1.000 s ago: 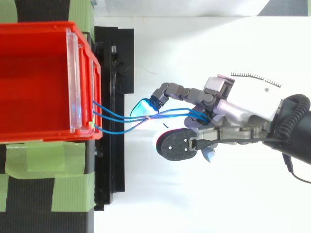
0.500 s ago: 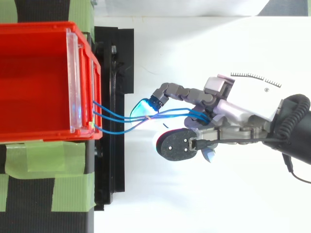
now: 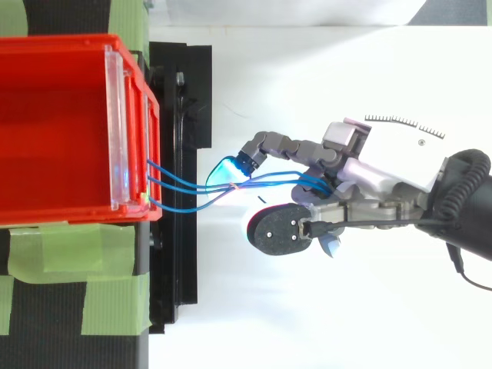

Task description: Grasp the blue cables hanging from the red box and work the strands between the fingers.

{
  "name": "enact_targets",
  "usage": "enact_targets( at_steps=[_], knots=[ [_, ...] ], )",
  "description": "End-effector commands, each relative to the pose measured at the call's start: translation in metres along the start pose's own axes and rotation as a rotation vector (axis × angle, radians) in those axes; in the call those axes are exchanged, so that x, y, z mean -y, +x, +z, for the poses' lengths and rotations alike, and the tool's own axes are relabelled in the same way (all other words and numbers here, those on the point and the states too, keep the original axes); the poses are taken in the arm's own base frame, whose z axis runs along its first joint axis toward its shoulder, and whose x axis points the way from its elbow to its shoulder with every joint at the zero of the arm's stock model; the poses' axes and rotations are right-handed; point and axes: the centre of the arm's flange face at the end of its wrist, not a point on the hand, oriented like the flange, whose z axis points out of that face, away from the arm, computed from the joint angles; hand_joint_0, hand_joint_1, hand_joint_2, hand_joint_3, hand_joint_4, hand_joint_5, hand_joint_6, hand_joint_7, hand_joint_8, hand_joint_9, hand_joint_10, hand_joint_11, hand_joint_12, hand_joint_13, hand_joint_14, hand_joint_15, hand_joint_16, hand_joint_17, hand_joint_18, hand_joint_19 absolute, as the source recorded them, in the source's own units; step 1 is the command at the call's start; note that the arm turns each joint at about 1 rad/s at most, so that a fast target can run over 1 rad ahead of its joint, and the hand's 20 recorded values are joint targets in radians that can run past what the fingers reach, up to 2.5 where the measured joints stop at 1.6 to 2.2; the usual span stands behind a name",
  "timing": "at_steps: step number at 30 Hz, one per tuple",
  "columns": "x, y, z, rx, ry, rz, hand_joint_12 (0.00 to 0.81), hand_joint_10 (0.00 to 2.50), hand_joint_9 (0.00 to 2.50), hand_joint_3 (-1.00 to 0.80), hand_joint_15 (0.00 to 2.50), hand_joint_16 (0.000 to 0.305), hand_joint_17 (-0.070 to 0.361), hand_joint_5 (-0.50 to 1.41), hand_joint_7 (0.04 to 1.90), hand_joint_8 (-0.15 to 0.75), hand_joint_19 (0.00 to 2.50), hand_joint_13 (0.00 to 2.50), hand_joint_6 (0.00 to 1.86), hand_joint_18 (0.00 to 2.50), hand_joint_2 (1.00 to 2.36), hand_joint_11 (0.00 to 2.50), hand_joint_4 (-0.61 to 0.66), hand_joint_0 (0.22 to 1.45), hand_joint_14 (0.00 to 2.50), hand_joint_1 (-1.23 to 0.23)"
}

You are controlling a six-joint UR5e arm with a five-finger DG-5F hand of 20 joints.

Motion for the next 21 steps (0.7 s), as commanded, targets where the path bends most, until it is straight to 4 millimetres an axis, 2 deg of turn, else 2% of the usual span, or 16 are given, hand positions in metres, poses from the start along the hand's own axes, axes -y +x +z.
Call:
enact_targets(
  at_steps=[1,21],
  knots=[
    [0.0004,-0.0001,0.0001,0.002,0.0,0.0,0.635,2.5,1.55,-1.0,1.7,0.217,0.163,0.06,1.23,0.502,0.75,1.85,0.0,2.33,1.0,2.5,0.31,0.77,2.5,-0.58],
    [-0.0005,0.0,-0.0001,0.0,-0.001,0.001,0.637,2.5,1.54,-1.0,1.69,0.221,0.166,0.04,1.24,0.492,0.73,1.85,0.0,2.34,1.0,2.5,0.29,0.77,2.5,-0.58]
  ],
)
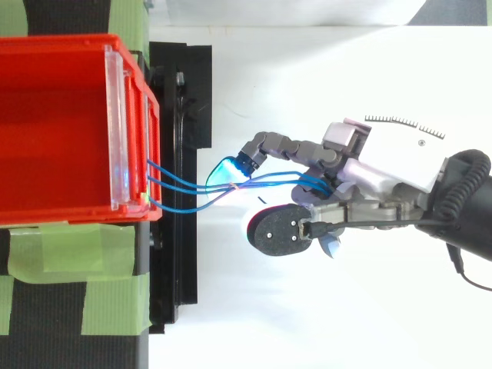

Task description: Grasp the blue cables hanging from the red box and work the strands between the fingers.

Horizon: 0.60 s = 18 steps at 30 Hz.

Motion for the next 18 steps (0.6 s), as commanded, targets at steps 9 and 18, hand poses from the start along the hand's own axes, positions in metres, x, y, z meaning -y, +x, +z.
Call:
enact_targets(
  at_steps=[9,18],
  knots=[
    [-0.0005,-0.0003,0.0,0.0,-0.001,0.001,0.636,2.5,1.53,-1.0,1.69,0.218,0.164,0.04,1.25,0.494,0.74,1.85,0.0,2.33,1.0,2.5,0.28,0.78,2.5,-0.59],
    [-0.0001,-0.0004,-0.0009,0.003,0.004,0.003,0.635,2.5,1.53,-1.0,1.69,0.218,0.163,0.04,1.25,0.492,0.73,1.85,0.0,2.33,1.0,2.5,0.29,0.78,2.5,-0.59]
  ],
)
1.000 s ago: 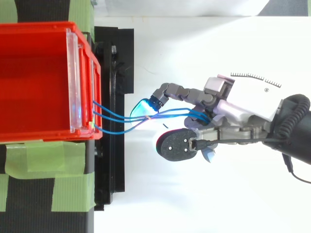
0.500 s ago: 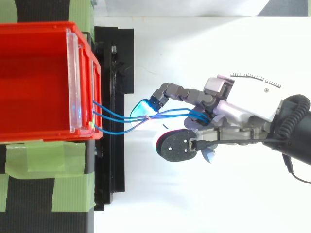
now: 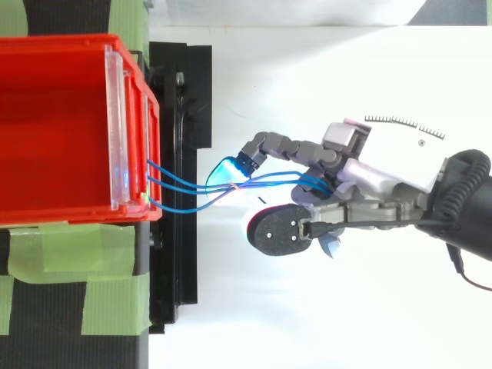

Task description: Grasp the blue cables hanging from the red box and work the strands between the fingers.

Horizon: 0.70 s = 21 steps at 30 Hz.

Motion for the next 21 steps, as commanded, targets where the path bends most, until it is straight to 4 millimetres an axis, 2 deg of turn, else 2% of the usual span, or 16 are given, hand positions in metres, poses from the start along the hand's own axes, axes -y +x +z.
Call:
enact_targets(
  at_steps=[1,21],
  knots=[
    [0.0,-0.001,-0.001,0.003,0.007,0.003,0.635,2.5,1.53,-1.0,1.69,0.218,0.163,0.05,1.25,0.492,0.74,1.85,0.0,2.33,1.0,2.5,0.29,0.78,2.5,-0.59],
    [-0.065,-0.005,-0.023,0.018,-0.053,0.11,0.632,2.5,1.53,-1.0,1.69,0.213,0.16,0.06,1.26,0.492,0.73,1.84,0.02,2.32,1.0,2.5,0.27,0.78,2.5,-0.59]
  ],
)
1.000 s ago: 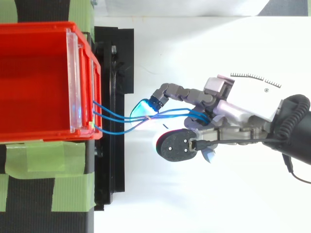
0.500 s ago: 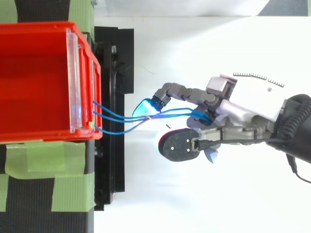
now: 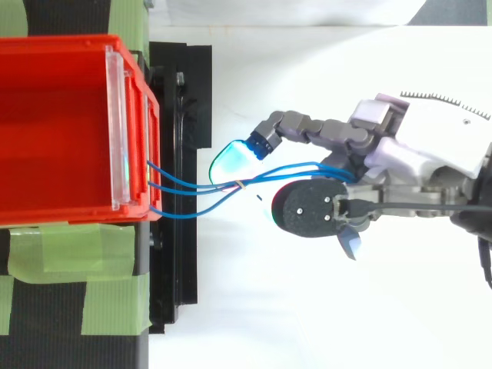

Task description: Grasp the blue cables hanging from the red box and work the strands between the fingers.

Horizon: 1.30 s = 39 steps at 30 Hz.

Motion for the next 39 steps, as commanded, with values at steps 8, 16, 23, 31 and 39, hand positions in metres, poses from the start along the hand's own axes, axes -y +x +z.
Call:
enact_targets(
  at_steps=[8,16,23,31,39],
  knots=[
    [-0.026,0.009,0.002,-0.004,-0.039,0.001,0.625,2.5,1.54,-1.0,1.69,0.215,0.162,0.07,1.26,0.49,0.73,1.83,0.07,2.32,1.0,2.5,0.27,0.79,2.5,-0.59],
    [-0.032,0.01,0.004,0.026,-0.063,-0.037,0.625,2.5,1.54,-1.0,1.68,0.212,0.159,0.09,1.26,0.49,0.72,1.82,0.11,2.31,1.0,2.5,0.25,0.8,2.5,-0.59],
    [-0.041,0.015,0.013,0.073,-0.158,-0.085,0.623,2.5,1.55,-0.98,1.68,0.209,0.157,0.1,1.26,0.488,0.73,1.81,0.17,2.3,1.0,2.5,0.24,0.82,2.5,-0.6],
    [-0.045,0.017,0.015,0.091,-0.19,-0.121,0.619,2.5,1.55,-0.93,1.66,0.204,0.153,0.12,1.26,0.484,0.74,1.81,0.23,2.3,1.0,2.5,0.23,0.83,2.5,-0.61],
    [-0.045,0.018,0.016,0.094,-0.192,-0.145,0.622,2.5,1.55,-0.87,1.69,0.206,0.155,0.12,1.27,0.485,0.76,1.81,0.24,2.29,1.01,2.5,0.23,0.84,2.5,-0.62]
  ],
)
